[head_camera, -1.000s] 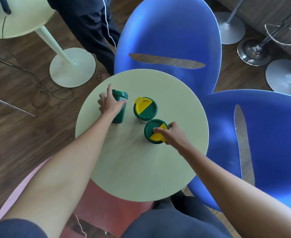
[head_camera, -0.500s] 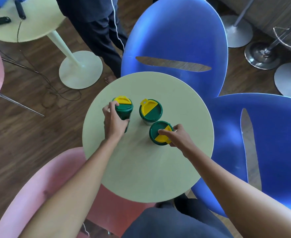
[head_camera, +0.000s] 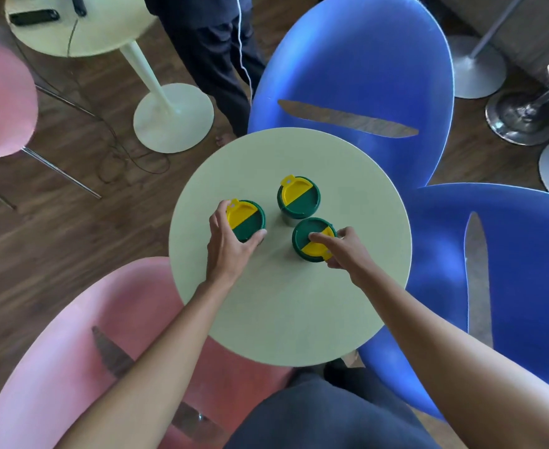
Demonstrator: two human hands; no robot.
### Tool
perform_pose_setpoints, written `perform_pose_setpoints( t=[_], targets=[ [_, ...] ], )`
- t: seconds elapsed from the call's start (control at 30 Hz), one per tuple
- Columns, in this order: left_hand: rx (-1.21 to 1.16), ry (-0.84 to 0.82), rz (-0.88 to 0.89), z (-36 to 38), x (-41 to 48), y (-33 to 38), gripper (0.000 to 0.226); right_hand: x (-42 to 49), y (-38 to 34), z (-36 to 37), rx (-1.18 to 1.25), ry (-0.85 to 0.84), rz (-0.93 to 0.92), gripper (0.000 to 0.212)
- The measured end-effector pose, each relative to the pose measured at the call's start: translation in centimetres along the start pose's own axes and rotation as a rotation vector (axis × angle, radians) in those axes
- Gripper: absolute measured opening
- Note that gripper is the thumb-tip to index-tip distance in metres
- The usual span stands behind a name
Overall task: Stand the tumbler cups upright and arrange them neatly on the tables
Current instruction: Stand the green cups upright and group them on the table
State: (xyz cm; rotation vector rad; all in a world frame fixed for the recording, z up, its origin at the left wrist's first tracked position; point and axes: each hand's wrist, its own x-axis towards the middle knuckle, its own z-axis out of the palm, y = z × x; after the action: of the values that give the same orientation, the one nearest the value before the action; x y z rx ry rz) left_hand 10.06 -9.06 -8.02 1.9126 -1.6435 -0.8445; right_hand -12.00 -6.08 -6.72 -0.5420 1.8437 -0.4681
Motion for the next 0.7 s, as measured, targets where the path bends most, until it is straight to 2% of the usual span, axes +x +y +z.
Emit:
perform_pose_setpoints(
  t=[0.17, 0.3, 0.4, 0.57, 0.7],
  targets=[
    [0.047, -0.068, -0.055, -0.9, 1.1, -0.2, 0.067, -0.1, 0.1, 0.1, 0.002, 0.028, -0.026, 0.061],
    [-0.070, -0.105, -0.137, -1.3, 2.4, 0.4, 0.058, -0.3, 0.0, 0.4, 0.015, 0.065, -0.056, 0.058],
    [-0.097, -0.058, -0.216, -1.2, 2.3, 1.0, 0.048, -0.4, 0.1, 0.5, 0.036, 0.069, -0.055, 0.063],
    [-0.222, -0.013, -0.331, -0.1, 1.4, 1.4, 0.051, -0.4, -0.1, 0.6, 0.066, 0.074, -0.044, 0.064],
    [-0.262, 0.003, -0.355, 0.6, 0.9, 1.5, 0.055, -0.5, -0.1, 0.8, 0.078, 0.126, -0.062, 0.061]
  ],
)
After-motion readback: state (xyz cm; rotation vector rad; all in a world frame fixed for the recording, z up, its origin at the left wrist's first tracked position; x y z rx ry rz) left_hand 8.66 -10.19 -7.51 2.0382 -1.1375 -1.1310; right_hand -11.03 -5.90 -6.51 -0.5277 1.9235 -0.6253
